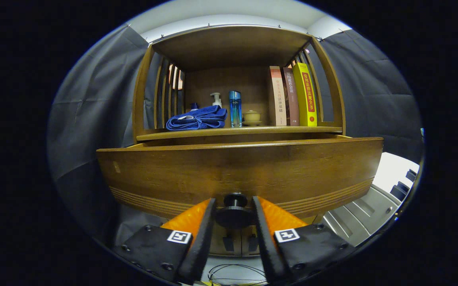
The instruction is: Pull open the drawer, take out the items inside it, and place them on the countertop above the cabinet.
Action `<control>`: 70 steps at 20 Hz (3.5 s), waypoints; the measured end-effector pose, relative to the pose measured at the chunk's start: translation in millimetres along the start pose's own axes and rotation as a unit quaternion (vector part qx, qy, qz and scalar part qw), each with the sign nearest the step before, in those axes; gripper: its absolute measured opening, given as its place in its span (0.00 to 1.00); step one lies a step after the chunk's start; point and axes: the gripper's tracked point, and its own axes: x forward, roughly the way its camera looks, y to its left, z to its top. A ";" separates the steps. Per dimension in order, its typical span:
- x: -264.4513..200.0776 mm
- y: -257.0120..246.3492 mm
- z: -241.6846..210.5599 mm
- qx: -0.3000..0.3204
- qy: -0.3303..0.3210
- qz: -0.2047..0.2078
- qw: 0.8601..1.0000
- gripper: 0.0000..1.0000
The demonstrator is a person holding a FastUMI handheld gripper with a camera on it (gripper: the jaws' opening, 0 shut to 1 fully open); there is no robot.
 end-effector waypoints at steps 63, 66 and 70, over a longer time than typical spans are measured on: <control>153.3 15.1 -15.2 -0.035 0.337 -0.002 0.941 0.76; 155.8 12.5 -17.8 -0.023 0.337 -0.004 0.941 0.58; 151.4 13.3 -13.0 0.010 0.326 -0.001 0.945 0.26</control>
